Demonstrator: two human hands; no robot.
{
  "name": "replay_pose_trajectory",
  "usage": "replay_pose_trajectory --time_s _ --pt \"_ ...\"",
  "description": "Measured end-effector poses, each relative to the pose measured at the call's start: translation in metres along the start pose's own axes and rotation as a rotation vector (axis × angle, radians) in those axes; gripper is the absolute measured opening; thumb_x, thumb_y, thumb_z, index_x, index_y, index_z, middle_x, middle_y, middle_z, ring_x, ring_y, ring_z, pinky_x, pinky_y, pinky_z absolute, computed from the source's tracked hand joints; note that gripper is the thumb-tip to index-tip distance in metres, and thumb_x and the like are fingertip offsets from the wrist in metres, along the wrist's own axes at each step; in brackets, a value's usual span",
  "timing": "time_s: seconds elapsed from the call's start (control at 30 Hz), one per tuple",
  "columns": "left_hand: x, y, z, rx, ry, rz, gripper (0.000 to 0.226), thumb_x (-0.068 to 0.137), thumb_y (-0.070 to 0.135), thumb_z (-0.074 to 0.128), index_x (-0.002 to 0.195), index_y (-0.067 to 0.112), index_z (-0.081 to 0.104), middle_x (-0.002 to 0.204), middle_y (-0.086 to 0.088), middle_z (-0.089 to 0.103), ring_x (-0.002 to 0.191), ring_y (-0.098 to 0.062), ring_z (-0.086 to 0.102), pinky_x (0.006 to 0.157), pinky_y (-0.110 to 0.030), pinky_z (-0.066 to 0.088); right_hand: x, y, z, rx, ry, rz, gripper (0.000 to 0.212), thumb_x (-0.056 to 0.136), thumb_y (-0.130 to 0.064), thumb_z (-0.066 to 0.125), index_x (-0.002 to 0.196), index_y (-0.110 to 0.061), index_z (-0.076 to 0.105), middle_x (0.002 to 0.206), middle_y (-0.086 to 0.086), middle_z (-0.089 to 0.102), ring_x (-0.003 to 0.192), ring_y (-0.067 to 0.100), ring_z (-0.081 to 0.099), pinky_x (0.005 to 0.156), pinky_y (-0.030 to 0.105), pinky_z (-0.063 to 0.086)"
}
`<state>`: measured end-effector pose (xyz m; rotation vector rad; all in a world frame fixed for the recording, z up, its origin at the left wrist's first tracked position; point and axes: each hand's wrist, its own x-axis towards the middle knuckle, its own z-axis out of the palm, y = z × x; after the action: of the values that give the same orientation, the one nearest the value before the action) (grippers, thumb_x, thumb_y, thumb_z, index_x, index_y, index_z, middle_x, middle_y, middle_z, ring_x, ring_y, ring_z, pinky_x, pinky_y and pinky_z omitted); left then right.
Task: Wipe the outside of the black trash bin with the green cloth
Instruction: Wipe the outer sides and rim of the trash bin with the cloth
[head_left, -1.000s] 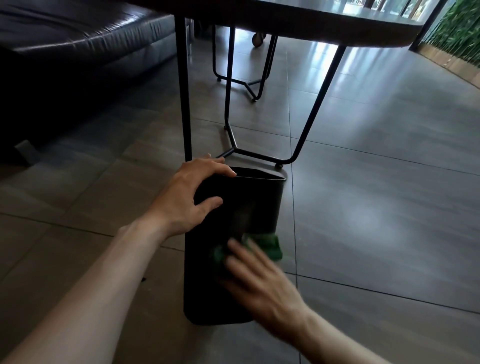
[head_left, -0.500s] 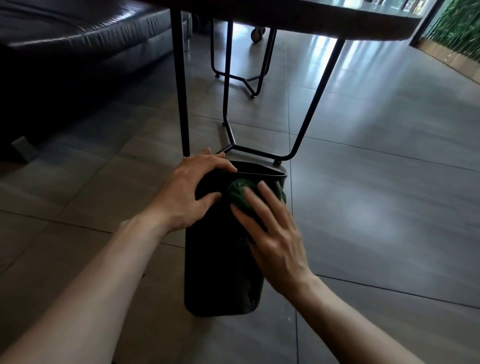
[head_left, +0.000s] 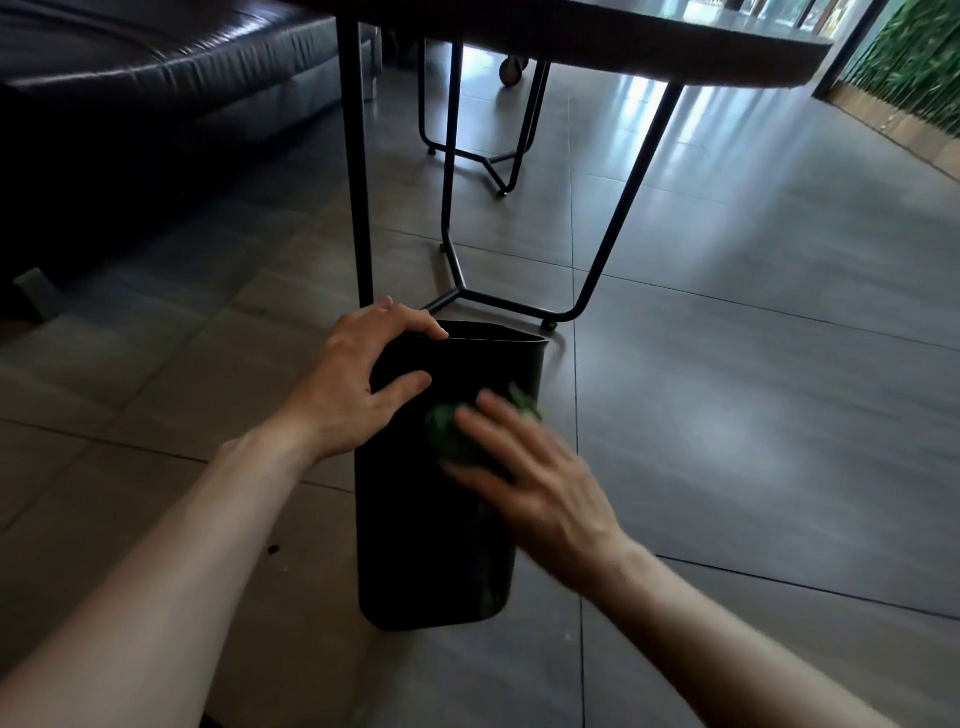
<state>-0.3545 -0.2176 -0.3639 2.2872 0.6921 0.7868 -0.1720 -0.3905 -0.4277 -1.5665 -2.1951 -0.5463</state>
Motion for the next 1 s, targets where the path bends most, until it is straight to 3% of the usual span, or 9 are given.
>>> replay_pose_trajectory --time_s 0.1,0.17,0.27,0.37,0.47,0.57,0.8,0.9,1.0 --pt "0.001 -0.001 0.000 0.001 -0.007 0.008 0.047 0.082 0.010 0.076 0.121 0.030 0.061 0.124 0.013 0.061 0.134 -0.025 0.047 0.115 -0.052 0.036 0.038 0.014 -0.010 0.018 0.110 0.249 0.048 0.096 -0.016 0.070 0.143 -0.020 0.060 0.155 0.015 0.048 0.152 0.038 0.033 0.110 0.057 0.046" --pt "0.001 -0.004 -0.001 0.003 0.008 -0.007 0.047 0.082 0.010 0.076 0.121 0.032 0.061 0.122 0.013 0.060 0.134 -0.027 0.047 0.113 -0.052 0.037 0.038 0.006 -0.002 0.016 0.100 0.265 0.051 0.097 -0.018 0.069 0.146 -0.020 0.055 0.157 0.014 0.045 0.153 0.038 0.030 0.112 0.059 0.043" --pt "-0.001 -0.009 -0.004 0.020 0.024 -0.053 0.045 0.084 0.015 0.075 0.119 0.037 0.058 0.124 0.011 0.059 0.136 -0.028 0.044 0.112 -0.052 0.038 -0.007 -0.028 0.026 -0.003 -0.049 -0.006 0.037 0.101 -0.022 0.060 0.137 -0.022 0.056 0.158 0.010 0.046 0.153 0.038 0.030 0.119 0.059 0.036" --pt "-0.004 -0.009 -0.005 -0.003 0.012 -0.078 0.046 0.085 0.018 0.074 0.119 0.042 0.056 0.126 0.014 0.058 0.138 -0.025 0.040 0.113 -0.051 0.037 -0.067 -0.059 0.047 -0.024 -0.224 -0.326 0.024 0.106 -0.027 0.057 0.129 -0.026 0.066 0.145 -0.002 0.061 0.145 0.029 0.048 0.113 0.046 0.045" --pt "-0.005 -0.008 -0.004 -0.007 -0.015 -0.054 0.046 0.085 0.019 0.074 0.120 0.042 0.055 0.127 0.016 0.057 0.140 -0.023 0.038 0.114 -0.050 0.036 -0.077 -0.055 0.042 -0.033 -0.250 -0.373 0.024 0.111 -0.030 0.051 0.120 -0.025 0.072 0.139 -0.003 0.065 0.140 0.026 0.053 0.108 0.038 0.049" --pt "-0.004 -0.010 -0.005 -0.004 -0.006 -0.060 0.046 0.085 0.017 0.074 0.120 0.041 0.055 0.126 0.016 0.057 0.140 -0.024 0.039 0.114 -0.051 0.036 -0.045 -0.030 0.023 -0.002 -0.158 -0.248 0.011 0.106 -0.024 0.057 0.113 -0.023 0.066 0.146 0.007 0.061 0.141 0.035 0.051 0.106 0.047 0.051" --pt "-0.002 -0.008 -0.005 -0.002 -0.019 -0.026 0.046 0.086 0.015 0.074 0.121 0.037 0.057 0.123 0.014 0.059 0.137 -0.027 0.043 0.111 -0.053 0.038 0.053 0.008 -0.001 0.065 0.213 0.297 0.043 0.098 -0.016 0.061 0.142 -0.018 0.061 0.157 0.010 0.047 0.150 0.036 0.036 0.111 0.055 0.045" --pt "-0.004 -0.010 -0.008 -0.003 -0.010 -0.047 0.045 0.085 0.016 0.074 0.119 0.040 0.056 0.124 0.015 0.059 0.136 -0.024 0.043 0.112 -0.051 0.038 0.016 -0.022 0.022 0.009 0.054 0.120 0.038 0.098 -0.025 0.067 0.136 -0.021 0.062 0.160 0.012 0.044 0.152 0.039 0.033 0.115 0.058 0.040" --pt "-0.006 -0.010 -0.008 -0.003 -0.018 -0.057 0.046 0.084 0.019 0.074 0.118 0.044 0.055 0.125 0.017 0.058 0.139 -0.023 0.040 0.113 -0.051 0.036 -0.045 -0.051 0.043 -0.020 -0.144 -0.193 0.013 0.103 -0.025 0.061 0.116 -0.026 0.065 0.155 0.006 0.052 0.149 0.036 0.040 0.114 0.052 0.043"
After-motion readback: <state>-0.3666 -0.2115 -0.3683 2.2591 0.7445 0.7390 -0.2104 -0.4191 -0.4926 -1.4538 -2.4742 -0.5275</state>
